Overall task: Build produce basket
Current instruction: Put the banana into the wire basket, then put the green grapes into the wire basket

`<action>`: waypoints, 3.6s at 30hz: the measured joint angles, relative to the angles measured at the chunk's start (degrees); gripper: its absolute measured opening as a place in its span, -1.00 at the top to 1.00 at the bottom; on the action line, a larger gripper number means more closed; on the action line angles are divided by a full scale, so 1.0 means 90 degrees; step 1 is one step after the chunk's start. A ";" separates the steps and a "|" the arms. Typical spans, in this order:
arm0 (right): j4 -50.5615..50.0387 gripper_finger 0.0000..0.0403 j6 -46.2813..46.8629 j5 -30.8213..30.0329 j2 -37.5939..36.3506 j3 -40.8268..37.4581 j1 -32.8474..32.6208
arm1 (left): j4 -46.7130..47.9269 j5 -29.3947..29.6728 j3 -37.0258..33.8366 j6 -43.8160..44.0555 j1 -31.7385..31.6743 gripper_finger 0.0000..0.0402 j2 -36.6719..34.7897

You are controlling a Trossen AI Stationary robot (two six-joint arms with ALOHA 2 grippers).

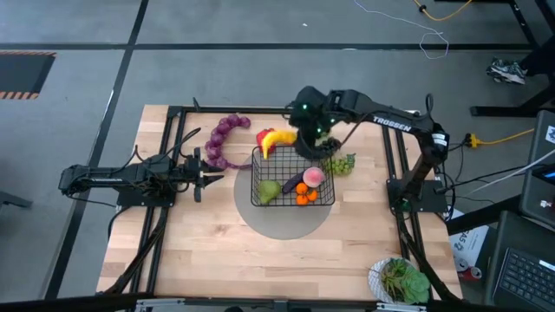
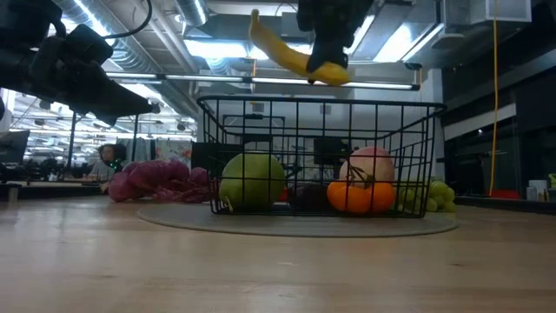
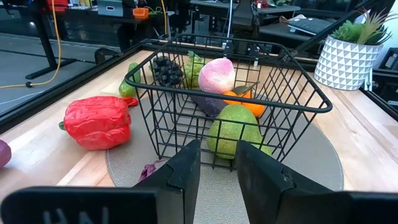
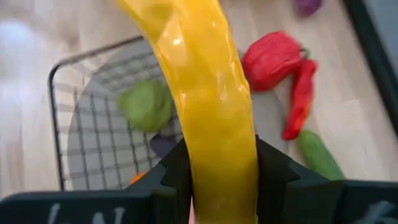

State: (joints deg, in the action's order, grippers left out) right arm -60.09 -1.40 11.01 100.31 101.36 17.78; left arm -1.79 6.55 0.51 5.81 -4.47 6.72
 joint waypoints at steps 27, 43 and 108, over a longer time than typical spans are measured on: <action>-0.0292 0.23 0.0462 -0.0595 -0.0002 0.0000 -0.0986 | 0.0000 -0.0002 0.0000 0.0002 -0.0002 0.52 0.0000; -0.0256 0.21 0.0458 -0.0598 -0.0002 0.0000 -0.0986 | -0.0001 0.0000 0.0000 0.0000 -0.0002 0.52 0.0000; -0.3318 -0.16 0.2257 -0.3384 -0.1125 -0.0680 -0.0962 | -0.0023 0.0012 0.0000 0.0002 0.0000 0.52 0.0002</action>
State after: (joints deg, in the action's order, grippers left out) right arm -89.95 18.92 -19.44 90.18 95.24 9.12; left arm -2.00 6.66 0.51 5.82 -4.47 6.74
